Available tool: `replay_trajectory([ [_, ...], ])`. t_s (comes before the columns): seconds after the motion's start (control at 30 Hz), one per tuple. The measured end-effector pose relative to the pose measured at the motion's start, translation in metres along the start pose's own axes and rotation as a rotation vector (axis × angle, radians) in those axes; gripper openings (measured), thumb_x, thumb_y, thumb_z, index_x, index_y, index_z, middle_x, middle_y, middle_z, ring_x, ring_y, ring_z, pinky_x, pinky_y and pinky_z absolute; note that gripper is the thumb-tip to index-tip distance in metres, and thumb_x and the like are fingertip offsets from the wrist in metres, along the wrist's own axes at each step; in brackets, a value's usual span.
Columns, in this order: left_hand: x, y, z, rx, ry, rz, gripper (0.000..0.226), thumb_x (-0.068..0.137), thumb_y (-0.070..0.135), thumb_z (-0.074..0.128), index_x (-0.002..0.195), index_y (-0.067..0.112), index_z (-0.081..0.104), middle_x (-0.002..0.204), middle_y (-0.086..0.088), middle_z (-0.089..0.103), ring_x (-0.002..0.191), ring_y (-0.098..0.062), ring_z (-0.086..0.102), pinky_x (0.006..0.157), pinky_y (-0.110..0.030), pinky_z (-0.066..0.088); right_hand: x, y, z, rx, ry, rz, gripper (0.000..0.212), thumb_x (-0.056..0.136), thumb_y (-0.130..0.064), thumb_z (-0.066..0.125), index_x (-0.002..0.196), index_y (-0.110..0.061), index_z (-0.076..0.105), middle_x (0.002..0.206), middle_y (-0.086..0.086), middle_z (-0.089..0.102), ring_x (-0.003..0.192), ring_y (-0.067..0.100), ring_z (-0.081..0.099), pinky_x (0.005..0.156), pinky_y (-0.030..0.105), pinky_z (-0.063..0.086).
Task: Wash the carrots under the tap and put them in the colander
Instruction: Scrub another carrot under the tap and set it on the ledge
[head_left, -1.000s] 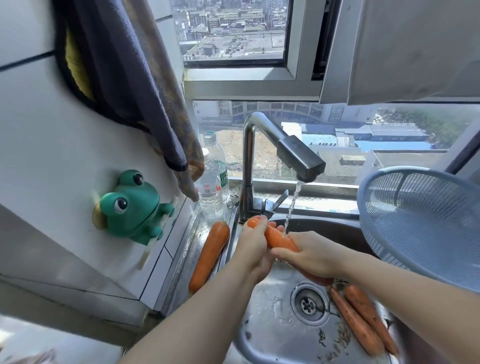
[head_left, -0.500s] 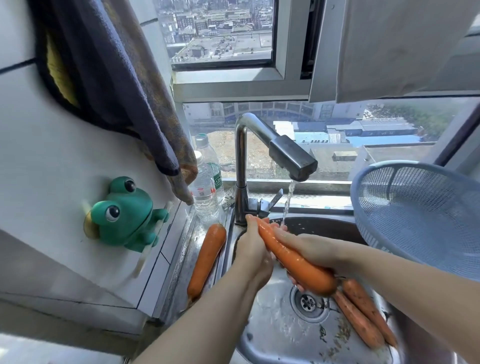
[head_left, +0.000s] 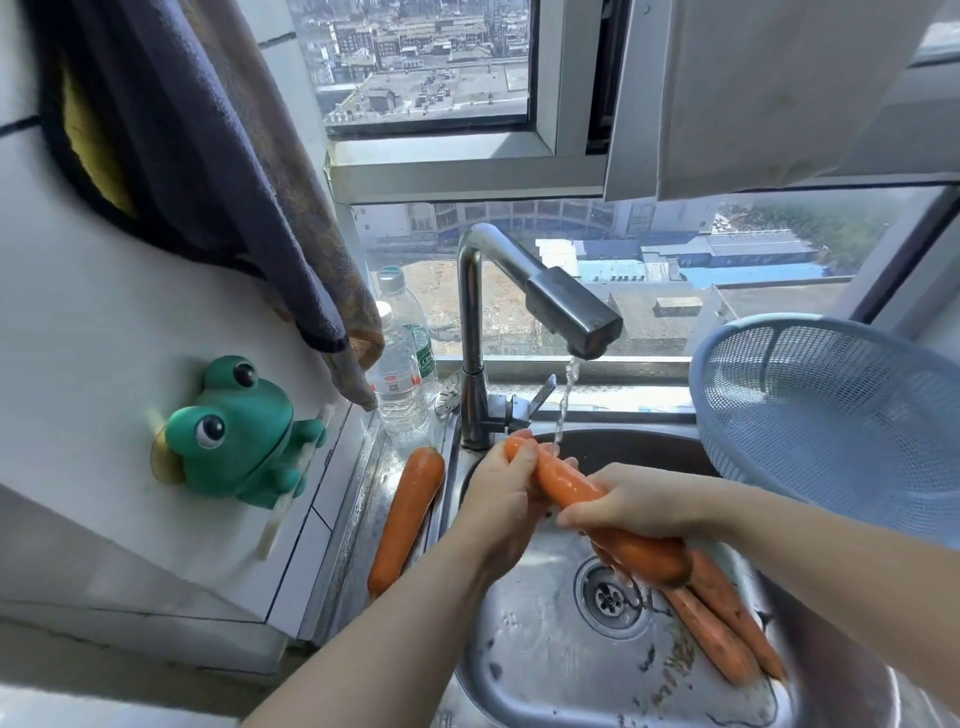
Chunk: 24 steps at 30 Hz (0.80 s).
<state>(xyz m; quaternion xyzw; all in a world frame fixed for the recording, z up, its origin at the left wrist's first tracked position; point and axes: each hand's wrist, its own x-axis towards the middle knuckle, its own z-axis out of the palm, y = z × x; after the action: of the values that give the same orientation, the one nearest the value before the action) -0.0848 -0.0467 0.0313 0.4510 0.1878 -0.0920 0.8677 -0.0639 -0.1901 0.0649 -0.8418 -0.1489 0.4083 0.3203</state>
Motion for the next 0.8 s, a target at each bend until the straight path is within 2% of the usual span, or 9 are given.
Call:
replay_trajectory([
  [0.07, 0.006, 0.0, 0.01, -0.044, 0.13, -0.004, 0.005, 0.1, 0.008, 0.046, 0.102, 0.01, 0.049, 0.093, -0.01, 0.059, 0.083, -0.021, 0.065, 0.074, -0.037, 0.054, 0.004, -0.002, 0.003, -0.236, 0.123, -0.024, 0.026, 0.087, -0.043, 0.059, 0.085, -0.017, 0.057, 0.086, 0.011, 0.067, 0.078, 0.027, 0.065, 0.064, 0.03, 0.049],
  [0.13, 0.015, -0.003, 0.016, -0.051, 0.283, -0.025, 0.012, 0.098, 0.006, 0.047, 0.087, 0.008, 0.05, 0.081, -0.01, 0.057, 0.072, -0.019, 0.06, 0.064, -0.033, 0.051, 0.004, -0.008, 0.01, -0.427, 0.277, -0.021, 0.028, 0.085, -0.038, 0.059, 0.101, -0.015, 0.057, 0.099, 0.008, 0.066, 0.093, 0.029, 0.064, 0.07, 0.031, 0.047],
  [0.2, 0.026, -0.004, 0.021, -0.044, 0.462, -0.049, 0.018, 0.097, 0.009, 0.048, 0.08, 0.007, 0.05, 0.073, -0.01, 0.056, 0.063, -0.02, 0.055, 0.059, -0.031, 0.048, 0.004, -0.015, 0.018, -0.691, 0.416, -0.024, 0.032, 0.086, -0.037, 0.055, 0.108, -0.015, 0.05, 0.104, 0.004, 0.064, 0.097, 0.027, 0.063, 0.068, 0.03, 0.041],
  [0.27, 0.034, -0.006, 0.021, 0.037, 0.646, -0.07, 0.021, 0.096, 0.017, 0.049, 0.077, 0.007, 0.052, 0.074, -0.011, 0.057, 0.066, -0.025, 0.054, 0.067, -0.036, 0.049, 0.002, -0.019, 0.024, -0.846, 0.494, -0.063, 0.027, 0.087, -0.033, 0.053, 0.108, -0.016, 0.045, 0.106, 0.001, 0.063, 0.096, 0.025, 0.064, 0.067, 0.03, 0.036],
  [0.37, 0.036, -0.004, 0.021, -0.016, 0.699, -0.038, 0.031, 0.097, 0.025, 0.047, 0.072, 0.007, 0.051, 0.065, -0.008, 0.055, 0.057, -0.024, 0.053, 0.06, -0.033, 0.048, 0.004, -0.02, 0.025, -0.899, 0.504, -0.096, 0.026, 0.086, -0.026, 0.056, 0.107, -0.017, 0.044, 0.105, 0.001, 0.062, 0.094, 0.023, 0.064, 0.067, 0.031, 0.038],
  [0.5, 0.029, 0.0, 0.016, -0.387, 0.485, -0.088, 0.034, 0.101, 0.033, 0.04, 0.076, 0.011, 0.044, 0.055, -0.004, 0.047, 0.047, -0.016, 0.046, 0.052, -0.029, 0.043, 0.004, -0.018, 0.007, -0.618, 0.291, -0.063, 0.024, 0.074, -0.026, 0.065, 0.086, -0.013, 0.049, 0.076, -0.001, 0.055, 0.07, 0.02, 0.055, 0.061, 0.03, 0.044],
  [0.67, 0.022, 0.005, 0.012, -0.571, 0.195, -0.177, 0.038, 0.1, 0.037, 0.04, 0.069, 0.016, 0.045, 0.048, 0.003, 0.046, 0.039, -0.009, 0.045, 0.053, -0.024, 0.042, 0.002, -0.006, -0.008, 0.437, -0.25, 0.065, 0.012, 0.08, -0.005, 0.061, 0.083, -0.009, 0.05, 0.063, 0.005, 0.06, 0.052, 0.018, 0.059, 0.049, 0.024, 0.05],
  [0.73, 0.022, 0.006, 0.013, -0.563, 0.165, -0.178, 0.039, 0.096, 0.04, 0.05, 0.064, 0.017, 0.047, 0.049, 0.005, 0.046, 0.04, -0.008, 0.045, 0.049, -0.022, 0.043, 0.002, -0.006, -0.01, 0.558, -0.319, 0.062, 0.009, 0.08, -0.005, 0.058, 0.08, -0.008, 0.049, 0.065, 0.008, 0.058, 0.051, 0.018, 0.059, 0.047, 0.023, 0.05],
  [0.8, 0.024, 0.005, 0.014, -0.528, 0.224, -0.16, 0.036, 0.094, 0.037, 0.055, 0.066, 0.017, 0.047, 0.047, 0.005, 0.047, 0.038, -0.008, 0.046, 0.047, -0.022, 0.043, 0.005, -0.01, -0.009, 0.444, -0.238, 0.078, 0.01, 0.084, -0.003, 0.057, 0.08, -0.008, 0.049, 0.065, 0.008, 0.059, 0.05, 0.019, 0.059, 0.048, 0.024, 0.051],
])
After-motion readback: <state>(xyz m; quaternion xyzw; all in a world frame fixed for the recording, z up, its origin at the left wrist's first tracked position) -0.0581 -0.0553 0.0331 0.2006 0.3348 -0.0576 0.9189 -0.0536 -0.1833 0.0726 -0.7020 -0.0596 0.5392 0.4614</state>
